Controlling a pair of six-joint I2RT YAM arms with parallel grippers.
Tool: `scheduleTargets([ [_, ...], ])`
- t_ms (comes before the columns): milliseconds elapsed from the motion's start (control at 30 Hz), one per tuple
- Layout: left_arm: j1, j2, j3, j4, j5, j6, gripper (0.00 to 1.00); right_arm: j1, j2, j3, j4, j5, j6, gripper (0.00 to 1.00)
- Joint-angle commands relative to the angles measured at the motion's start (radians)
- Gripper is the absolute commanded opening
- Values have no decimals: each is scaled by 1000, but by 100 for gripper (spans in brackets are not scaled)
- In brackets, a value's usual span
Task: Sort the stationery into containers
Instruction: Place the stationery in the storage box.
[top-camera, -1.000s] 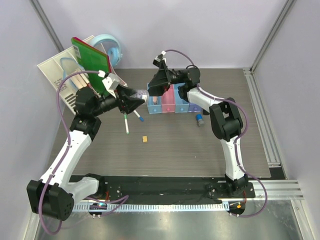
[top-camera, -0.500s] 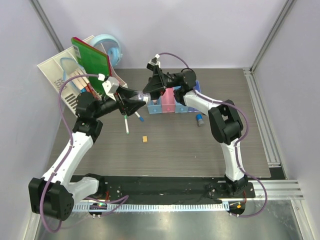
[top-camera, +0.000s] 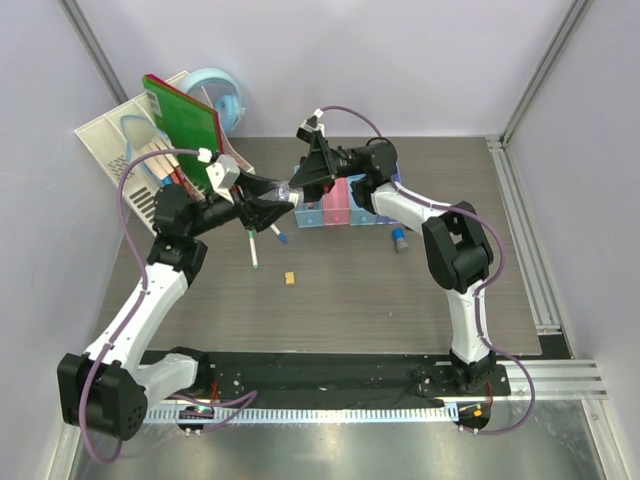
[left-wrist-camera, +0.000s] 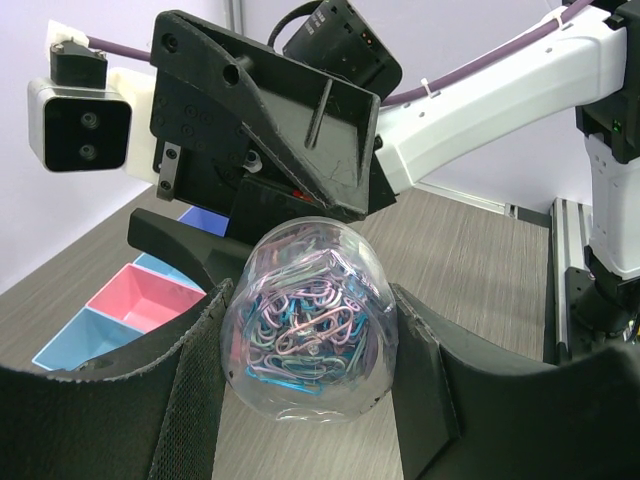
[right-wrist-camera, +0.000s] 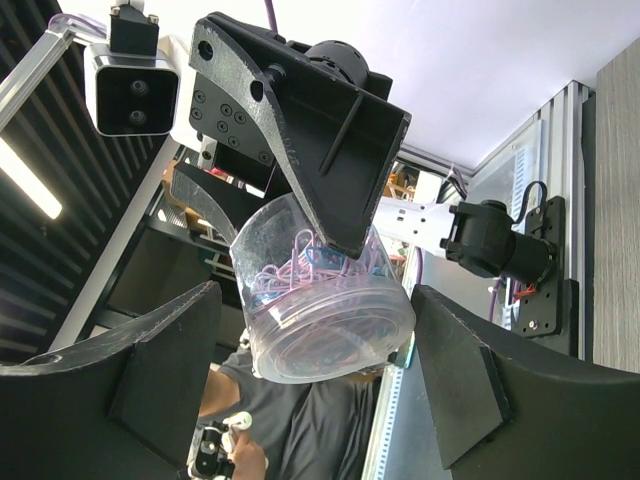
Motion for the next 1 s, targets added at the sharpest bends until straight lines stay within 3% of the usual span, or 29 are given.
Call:
scheduleTargets([
  [0, 9, 10, 22, 40, -39, 43, 0, 13, -83, 2, 366, -24, 4, 81],
  [500, 12, 5, 42, -7, -62, 97, 0, 13, -96, -18, 363, -42, 3, 69],
  [733, 13, -1, 35, -56, -76, 151, 1, 12, -111, -17, 361, -48, 4, 45],
  [767, 13, -1, 36, -68, -85, 161, 5, 11, -113, -15, 361, -50, 4, 42],
  [800, 13, -1, 39, -106, -96, 193, 22, 11, -116, -15, 361, -50, 6, 41],
  [867, 13, -1, 44, -148, -114, 227, 32, 11, -123, -14, 361, -51, 3, 41],
  [933, 13, -4, 36, -196, -125, 285, 55, 11, -128, -11, 361, -53, 3, 41],
  [967, 13, -4, 18, -202, -131, 298, 58, 11, -135, -7, 361, -54, 3, 41],
])
